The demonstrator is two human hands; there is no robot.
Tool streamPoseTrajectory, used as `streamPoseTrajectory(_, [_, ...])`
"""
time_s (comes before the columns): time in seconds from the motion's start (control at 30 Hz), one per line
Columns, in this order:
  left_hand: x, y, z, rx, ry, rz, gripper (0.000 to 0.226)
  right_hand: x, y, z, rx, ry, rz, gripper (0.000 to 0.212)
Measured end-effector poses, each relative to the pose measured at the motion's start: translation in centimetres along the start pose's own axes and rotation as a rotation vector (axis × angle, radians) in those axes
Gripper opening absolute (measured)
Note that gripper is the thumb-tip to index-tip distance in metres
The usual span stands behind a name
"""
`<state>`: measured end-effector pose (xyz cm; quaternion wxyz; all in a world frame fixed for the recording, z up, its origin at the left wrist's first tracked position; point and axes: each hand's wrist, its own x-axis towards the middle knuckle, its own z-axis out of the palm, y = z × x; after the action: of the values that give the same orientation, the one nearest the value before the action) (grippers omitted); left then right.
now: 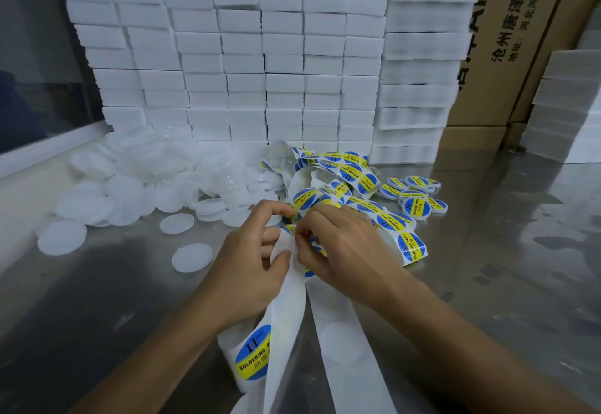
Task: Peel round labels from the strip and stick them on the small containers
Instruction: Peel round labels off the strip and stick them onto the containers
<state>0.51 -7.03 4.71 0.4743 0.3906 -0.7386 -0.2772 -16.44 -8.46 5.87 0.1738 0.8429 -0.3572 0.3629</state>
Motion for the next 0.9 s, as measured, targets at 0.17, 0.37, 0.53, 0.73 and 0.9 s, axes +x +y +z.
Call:
streamPoseTrajectory(0.17, [0.0,0.2,-0.4,-0.084,-0.045,-0.054,0.051,-0.2,0.8,-0.3,0.346,0.002,0.271,0.005])
streamPoseTrajectory(0.37, [0.2,-0.7,-0.6,-0.115,0.026,-0.064,0.052,-0.4,3.5,-0.3,0.962,0.103,0.913,0.029])
streamPoseTrajectory(0.53, [0.9,-1.3,-1.3,0.080,0.319,-0.006,0.018,-0.4,4.4,-0.7,1.241,0.195,1.120,0.016])
streamPoseTrajectory(0.73, [1.0,-3.3,-5.1,0.660,0.478,-0.207,0.016,-0.5,4.1,-0.8,1.124,0.295,1.043,0.012])
streamPoseTrajectory(0.9, [0.4,-4.8,-6.3,0.973,0.206,-0.661,0.024,-0.7,4.2,-1.0,0.920,0.350,0.955,0.006])
